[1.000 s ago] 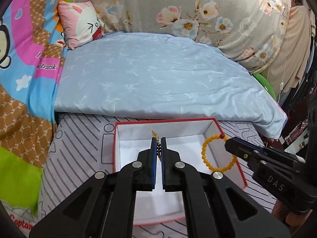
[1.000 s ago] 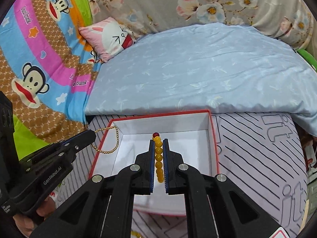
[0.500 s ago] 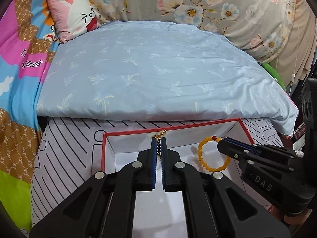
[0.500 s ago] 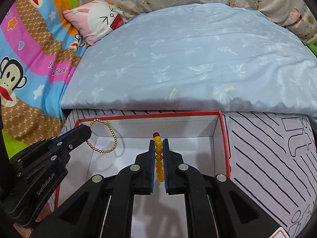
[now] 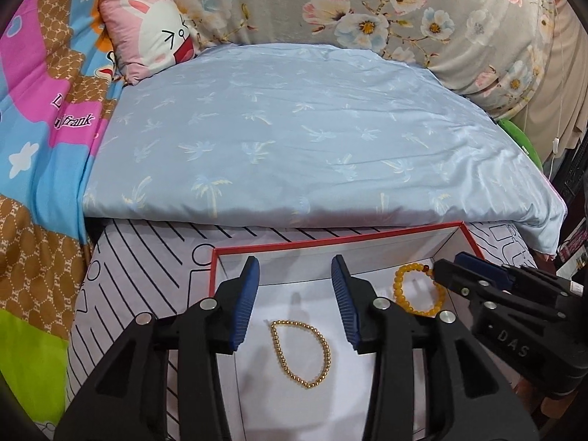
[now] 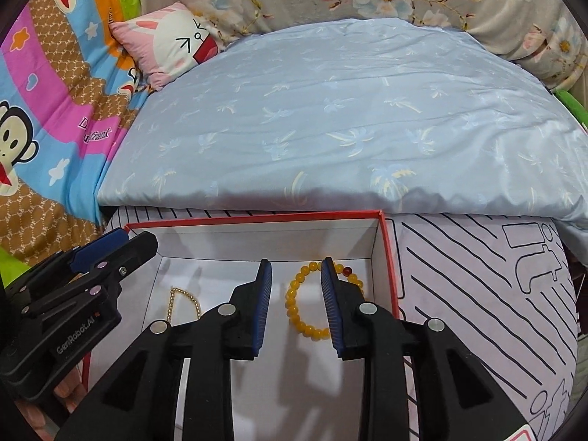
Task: Organize jewelry
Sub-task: 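Open both tools to drop the bracelets inside the red box, then move both tools back over the remaining jewelry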
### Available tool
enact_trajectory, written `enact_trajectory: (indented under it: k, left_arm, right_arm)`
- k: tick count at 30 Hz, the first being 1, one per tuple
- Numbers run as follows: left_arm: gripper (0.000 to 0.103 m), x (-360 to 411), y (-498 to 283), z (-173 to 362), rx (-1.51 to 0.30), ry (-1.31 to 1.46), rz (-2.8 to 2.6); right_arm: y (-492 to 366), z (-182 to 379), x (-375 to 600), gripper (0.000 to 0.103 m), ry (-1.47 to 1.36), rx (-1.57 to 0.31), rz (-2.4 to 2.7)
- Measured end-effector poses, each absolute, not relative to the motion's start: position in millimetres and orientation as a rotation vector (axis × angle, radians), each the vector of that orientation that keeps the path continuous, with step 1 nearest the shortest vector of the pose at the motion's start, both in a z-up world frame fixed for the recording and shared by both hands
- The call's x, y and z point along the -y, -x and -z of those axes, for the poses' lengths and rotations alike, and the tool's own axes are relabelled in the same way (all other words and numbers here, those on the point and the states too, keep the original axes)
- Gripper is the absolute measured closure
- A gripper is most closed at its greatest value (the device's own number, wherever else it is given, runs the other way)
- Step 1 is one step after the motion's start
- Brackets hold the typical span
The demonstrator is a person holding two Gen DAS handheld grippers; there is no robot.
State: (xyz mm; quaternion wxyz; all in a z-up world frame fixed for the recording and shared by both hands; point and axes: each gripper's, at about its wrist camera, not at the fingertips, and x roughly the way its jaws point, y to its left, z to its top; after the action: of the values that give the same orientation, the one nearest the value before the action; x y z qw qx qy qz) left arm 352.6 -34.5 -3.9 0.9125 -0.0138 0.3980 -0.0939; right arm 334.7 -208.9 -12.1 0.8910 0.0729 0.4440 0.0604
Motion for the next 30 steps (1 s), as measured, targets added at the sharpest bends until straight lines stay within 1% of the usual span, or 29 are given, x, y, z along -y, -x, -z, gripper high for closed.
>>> enact_trajectory:
  k: [9, 11, 13, 16, 18, 20, 24, 30]
  left_arm:
    - [0.064, 21, -314, -7, -0.797, 0.021, 0.170]
    - [0.064, 20, -301, -11, -0.788, 0.006, 0.162]
    - [0.064, 20, -289, -16, -0.778, -0.003, 0.156]
    - [0.064, 16, -268, -24, -0.760, -0.006, 0.148]
    - [0.062, 13, -251, -29, -0.759, 0.003, 0.150]
    - [0.058, 10, -236, -30, -0.760, 0.003, 0.149]
    - [0.054, 4, -196, -25, -0.773, -0.008, 0.141]
    - [0.053, -5, -151, -6, -0.844, -0.002, 0.129]
  right_arm:
    - [-283, -12, 210, 0.073, -0.115, -0.858, -0.109]
    - [-268, -20, 208, 0.071, -0.087, -0.834, -0.091]
    - [-251, -26, 207, 0.066, -0.071, -0.816, -0.085]
    - [-227, -33, 205, 0.065, -0.060, -0.806, -0.081]
    - [-207, -35, 206, 0.065, -0.059, -0.805, -0.078]
    - [-187, -35, 208, 0.064, -0.069, -0.813, -0.079]
    - [-146, -28, 212, 0.064, -0.082, -0.842, -0.074]
    - [-91, -12, 218, 0.064, -0.075, -0.898, -0.053]
